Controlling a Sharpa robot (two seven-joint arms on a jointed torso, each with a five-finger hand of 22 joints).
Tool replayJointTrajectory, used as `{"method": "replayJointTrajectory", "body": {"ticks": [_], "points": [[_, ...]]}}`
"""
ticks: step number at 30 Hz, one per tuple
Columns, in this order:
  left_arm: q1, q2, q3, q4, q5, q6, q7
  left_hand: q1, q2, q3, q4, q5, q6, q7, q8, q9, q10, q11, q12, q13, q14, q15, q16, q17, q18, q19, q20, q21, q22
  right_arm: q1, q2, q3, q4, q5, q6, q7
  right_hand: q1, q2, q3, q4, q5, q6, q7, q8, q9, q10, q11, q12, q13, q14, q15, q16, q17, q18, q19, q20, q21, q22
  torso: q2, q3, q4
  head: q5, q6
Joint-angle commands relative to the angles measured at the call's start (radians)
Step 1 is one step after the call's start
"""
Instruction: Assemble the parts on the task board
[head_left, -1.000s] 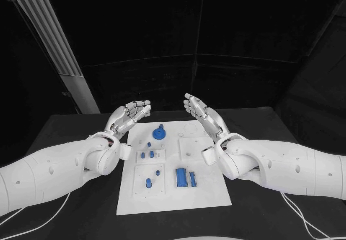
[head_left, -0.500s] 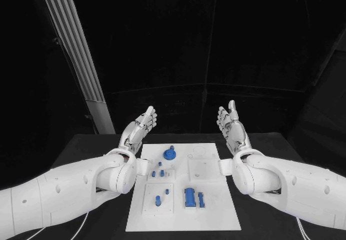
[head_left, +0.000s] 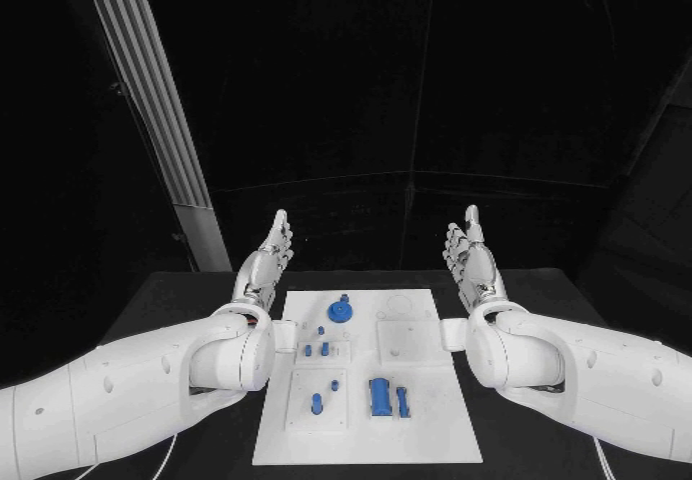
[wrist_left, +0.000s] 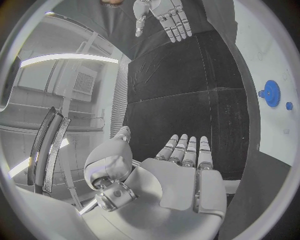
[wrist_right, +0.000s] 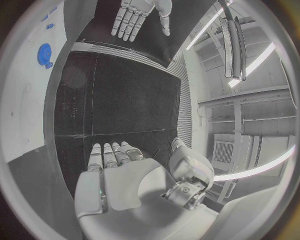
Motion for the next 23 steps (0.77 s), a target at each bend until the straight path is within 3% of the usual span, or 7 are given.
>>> {"method": "replayJointTrajectory", "body": {"ticks": [1, 3, 7, 8, 10, 12, 23], "points": [[0.002, 0.0, 0.001, 0.002, 0.01, -0.032, -0.009, -0.096, 0.0, 0.0, -0.035, -0.02, -0.098, -0.007, -0.045, -0.001, -0.035, -0.014, -0.049, -0.001, -0.016, -0.016, -0.064, -0.002, -0.021, -0.103, -0.025, -0.006, -0.054, 0.002, 0.0, 0.001, 0.002, 0.012, -0.016, 0.001, -0.005, 0.0, 0.0, -0.004, -0.003, -0.003, 0.0, -0.003, -0.001, -0.005, 0.0, -0.004, -0.001, -0.004, 0.0, -0.004, -0.001, -0.007, -0.005, 0.0, -0.003, -0.001, 0.0, 0.0002, -0.0001, 0.0, 0.0], [0.002, 0.0, 0.001, 0.002, 0.01, -0.032, -0.009, -0.111, 0.0, 0.0, -0.035, -0.02, -0.098, -0.007, -0.051, -0.001, -0.109, -0.014, -0.056, -0.001, -0.016, -0.016, -0.074, -0.002, -0.021, -0.103, -0.025, -0.006, -0.062, 0.002, 0.0, 0.001, 0.002, 0.012, -0.016, 0.001, -0.005, 0.0, 0.0, -0.004, -0.003, -0.003, 0.0, -0.003, -0.001, -0.005, 0.0, -0.004, -0.001, -0.004, 0.0, -0.004, -0.001, -0.007, -0.005, 0.0, -0.003, -0.001, 0.0, 0.0002, -0.0001, 0.0, 0.0], [0.002, 0.0, 0.001, 0.002, 0.01, -0.032, -0.009, -0.139, 0.0, 0.0, -0.035, -0.02, -0.098, -0.007, -0.064, -0.001, -0.109, -0.014, -0.07, -0.001, -0.016, -0.016, -0.093, -0.002, -0.021, -0.103, -0.025, -0.006, -0.078, 0.002, 0.0, 0.001, 0.002, 0.012, -0.016, 0.001, -0.005, 0.0, 0.0, -0.004, -0.003, -0.003, 0.0, -0.003, -0.001, -0.005, 0.0, -0.004, -0.001, -0.004, 0.0, -0.004, -0.001, -0.007, -0.005, 0.0, -0.003, -0.001, 0.0, 0.0002, -0.0001, 0.0, 0.0], [0.002, 0.0, 0.001, 0.002, 0.01, -0.032, -0.009, -0.146, 0.0, 0.0, -0.035, -0.02, -0.098, -0.007, -0.134, -0.001, -0.109, -0.014, -0.073, -0.001, -0.016, -0.016, -0.098, -0.002, -0.021, -0.103, -0.025, -0.006, -0.082, 0.002, 0.0, 0.001, 0.002, 0.012, -0.016, 0.001, -0.005, 0.0, 0.0, -0.004, -0.003, -0.003, 0.0, -0.003, -0.001, -0.005, 0.0, -0.004, -0.001, -0.004, 0.0, -0.004, -0.001, -0.007, -0.005, 0.0, -0.003, -0.001, 0.0, 0.0002, -0.0001, 0.0, 0.0], [0.002, 0.0, 0.001, 0.002, 0.01, -0.032, -0.009, -0.157, 0.0, 0.0, -0.035, -0.02, -0.098, -0.007, -0.134, -0.001, -0.109, -0.014, -0.146, -0.001, -0.016, -0.016, -0.106, -0.002, -0.021, -0.103, -0.025, -0.006, -0.088, 0.002, 0.0, 0.001, 0.002, 0.012, -0.016, 0.001, -0.005, 0.0, 0.0, -0.004, -0.003, -0.003, 0.0, -0.003, -0.001, -0.005, 0.0, -0.004, -0.001, -0.004, 0.0, -0.004, -0.001, -0.007, -0.005, 0.0, -0.003, -0.001, 0.0, 0.0002, -0.0001, 0.0, 0.0], [0.002, 0.0, 0.001, 0.002, 0.01, -0.032, -0.009, -0.168, 0.0, 0.0, -0.035, -0.02, -0.098, -0.007, -0.134, -0.001, -0.109, -0.014, -0.146, -0.001, -0.016, -0.016, -0.114, -0.002, -0.021, -0.103, -0.025, -0.006, -0.164, 0.002, 0.0, 0.001, 0.002, 0.012, -0.016, 0.001, -0.005, 0.0, 0.0, -0.004, -0.003, -0.003, 0.0, -0.003, -0.001, -0.005, 0.0, -0.004, -0.001, -0.004, 0.0, -0.004, -0.001, -0.007, -0.005, 0.0, -0.003, -0.001, 0.0, 0.0002, -0.0001, 0.0, 0.0], [0.002, 0.0, 0.001, 0.002, 0.01, -0.032, -0.009, -0.206, 0.0, 0.0, -0.035, -0.02, -0.098, -0.007, -0.134, -0.001, -0.109, -0.014, -0.146, -0.001, -0.016, -0.016, -0.197, -0.002, -0.021, -0.103, -0.025, -0.006, -0.164, 0.002, 0.0, 0.001, 0.002, 0.012, -0.016, 0.001, -0.005, 0.0, 0.0, -0.004, -0.003, -0.003, 0.0, -0.003, -0.001, -0.005, 0.0, -0.004, -0.001, -0.004, 0.0, -0.004, -0.001, -0.007, -0.005, 0.0, -0.003, -0.001, 0.0, 0.0002, -0.0001, 0.0, 0.0]]}}
